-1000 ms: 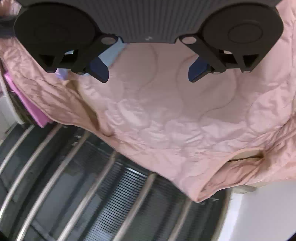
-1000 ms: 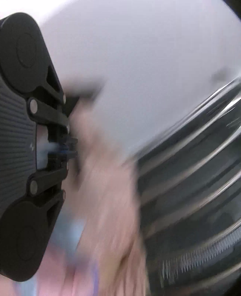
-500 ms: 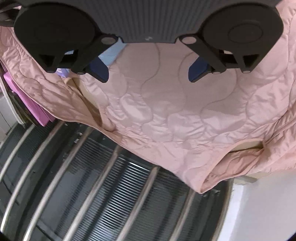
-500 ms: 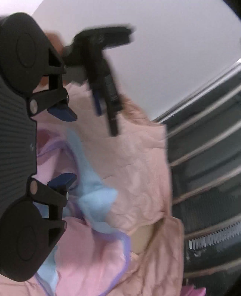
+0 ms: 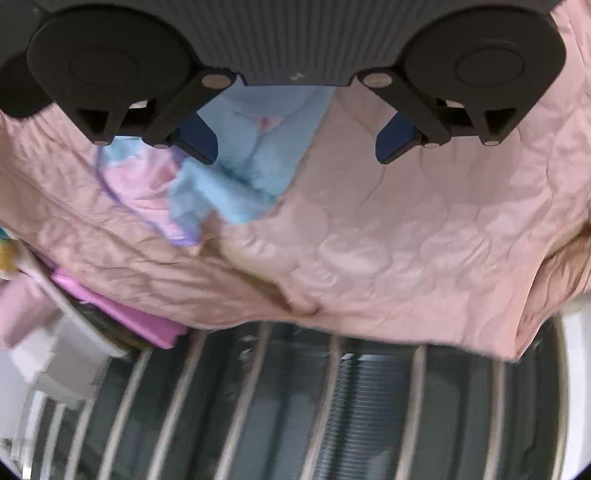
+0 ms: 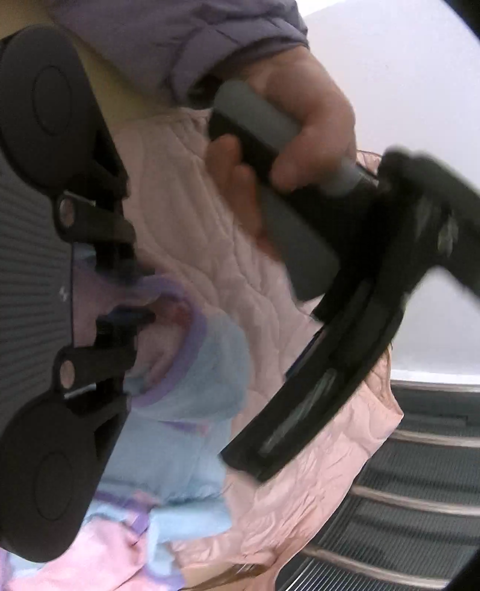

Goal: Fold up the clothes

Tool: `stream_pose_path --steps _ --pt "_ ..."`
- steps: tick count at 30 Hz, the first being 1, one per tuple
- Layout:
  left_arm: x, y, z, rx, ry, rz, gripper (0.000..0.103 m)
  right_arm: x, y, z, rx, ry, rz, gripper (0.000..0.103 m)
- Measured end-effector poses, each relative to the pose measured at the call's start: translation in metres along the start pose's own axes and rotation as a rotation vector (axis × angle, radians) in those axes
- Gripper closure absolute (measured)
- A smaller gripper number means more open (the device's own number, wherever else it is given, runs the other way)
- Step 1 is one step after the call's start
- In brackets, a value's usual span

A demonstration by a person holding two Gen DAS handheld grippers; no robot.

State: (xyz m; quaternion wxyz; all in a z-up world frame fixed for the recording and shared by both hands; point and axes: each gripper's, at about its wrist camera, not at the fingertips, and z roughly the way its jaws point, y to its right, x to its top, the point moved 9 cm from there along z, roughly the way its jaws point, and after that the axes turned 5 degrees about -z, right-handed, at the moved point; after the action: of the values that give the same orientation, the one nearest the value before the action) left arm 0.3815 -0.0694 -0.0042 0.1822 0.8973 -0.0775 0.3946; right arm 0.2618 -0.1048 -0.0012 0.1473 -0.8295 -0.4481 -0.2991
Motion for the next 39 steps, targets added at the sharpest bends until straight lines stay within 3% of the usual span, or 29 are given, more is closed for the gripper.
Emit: stream_pose_path --steps 2,3,5,8,11,13,17,20,21,22,23,24,29,31,33,35,36,37,38,39 --pt "0.004 0.006 -0.008 -0.017 0.021 0.013 0.009 -0.003 0.005 -0.011 -0.005 0.035 0.002 0.046" --pt "0.005 0.008 -0.009 -0.013 0.024 0.014 0.009 -0.004 0.008 -0.017 -0.010 0.056 0.006 0.043" --pt "0.005 0.012 -0.009 -0.002 0.025 0.029 0.009 -0.005 0.023 -0.020 -0.034 0.076 0.040 0.042" --pt "0.005 0.019 -0.013 0.070 0.032 0.106 0.009 -0.016 0.042 -0.012 -0.092 0.016 0.092 0.042" --pt "0.006 0.028 -0.034 0.220 0.099 0.209 0.009 -0.031 0.054 -0.007 -0.128 -0.042 0.112 0.042" --pt "-0.003 0.042 -0.044 0.220 0.105 0.336 0.010 -0.034 0.060 -0.012 -0.130 -0.022 0.137 0.042" --pt "-0.026 0.087 -0.042 0.185 0.086 0.687 0.014 -0.032 0.056 -0.017 -0.153 -0.001 0.136 0.042" --pt "-0.047 0.096 -0.020 0.279 -0.032 0.889 0.024 -0.034 0.047 -0.012 -0.158 -0.030 0.098 0.042" --pt "-0.048 0.091 -0.013 0.315 -0.078 0.889 0.034 -0.037 0.043 -0.011 -0.163 -0.044 0.088 0.042" --pt "-0.045 0.084 -0.012 0.318 -0.098 0.845 0.058 -0.038 0.042 -0.011 -0.162 -0.046 0.087 0.042" --pt "-0.042 0.078 -0.011 0.322 -0.117 0.801 0.074 -0.037 0.045 -0.011 -0.161 -0.044 0.093 0.042" --pt "-0.039 0.072 -0.012 0.325 -0.124 0.749 0.101 -0.037 0.047 -0.012 -0.161 -0.041 0.098 0.042" --pt "0.001 0.024 -0.060 0.329 0.086 0.333 0.102 -0.029 0.040 -0.019 -0.144 0.007 0.088 0.042" --pt "0.000 0.008 -0.075 0.284 0.114 0.222 0.102 -0.023 0.035 -0.017 -0.117 0.025 0.066 0.042" --pt "-0.010 0.010 -0.077 0.228 0.096 0.255 0.101 -0.020 0.027 -0.013 -0.086 0.027 0.040 0.042" --pt "-0.021 0.028 -0.076 0.199 0.077 0.354 0.088 -0.021 0.023 -0.004 -0.076 -0.002 0.037 0.042" --pt "-0.026 0.039 -0.068 0.180 0.055 0.414 0.059 -0.025 0.025 0.002 -0.072 -0.021 0.052 0.046" --pt "-0.032 0.050 -0.061 0.160 0.033 0.474 0.043 -0.030 0.028 0.006 -0.066 -0.044 0.076 0.049" --pt "-0.037 0.061 -0.054 0.140 0.011 0.534 0.029 -0.035 0.032 0.008 -0.059 -0.059 0.098 0.054" --pt "-0.043 0.072 -0.047 0.121 -0.012 0.594 0.029 -0.036 0.034 0.004 -0.058 -0.052 0.111 0.075"
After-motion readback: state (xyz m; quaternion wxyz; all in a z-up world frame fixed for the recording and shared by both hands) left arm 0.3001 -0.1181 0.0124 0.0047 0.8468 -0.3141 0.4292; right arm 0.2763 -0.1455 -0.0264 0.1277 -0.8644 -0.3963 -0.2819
